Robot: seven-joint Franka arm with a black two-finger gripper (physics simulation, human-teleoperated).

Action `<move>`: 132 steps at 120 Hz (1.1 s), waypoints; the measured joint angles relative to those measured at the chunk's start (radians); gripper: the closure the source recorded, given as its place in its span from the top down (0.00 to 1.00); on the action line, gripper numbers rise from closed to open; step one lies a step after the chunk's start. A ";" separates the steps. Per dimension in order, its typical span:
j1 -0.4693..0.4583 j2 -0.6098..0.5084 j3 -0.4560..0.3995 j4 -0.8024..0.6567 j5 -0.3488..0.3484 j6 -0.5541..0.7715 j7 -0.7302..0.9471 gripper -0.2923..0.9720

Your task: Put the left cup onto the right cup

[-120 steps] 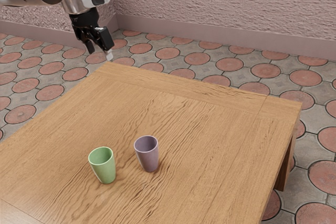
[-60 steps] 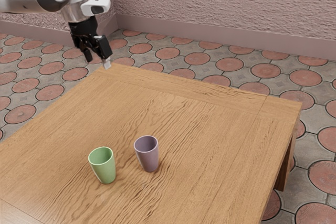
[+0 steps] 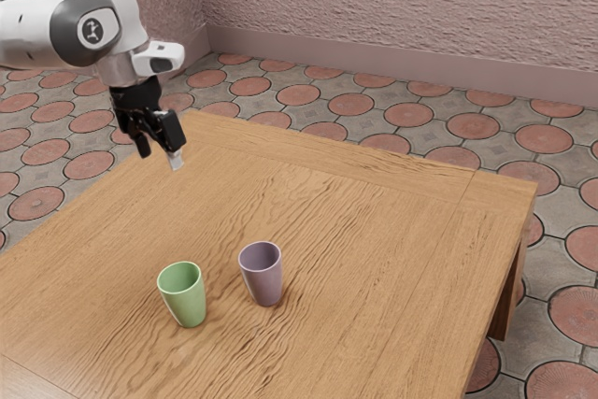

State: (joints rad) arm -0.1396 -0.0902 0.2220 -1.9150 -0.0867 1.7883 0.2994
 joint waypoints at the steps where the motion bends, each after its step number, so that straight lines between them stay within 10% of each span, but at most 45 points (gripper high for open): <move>1: 0.000 -0.002 0.000 -0.006 0.000 0.002 -0.001 0.77; 132: 0.023 -0.110 -0.006 -0.466 0.077 0.309 -0.070 0.77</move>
State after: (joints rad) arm -0.1164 -0.2005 0.2163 -2.3810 -0.0096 2.0968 0.2295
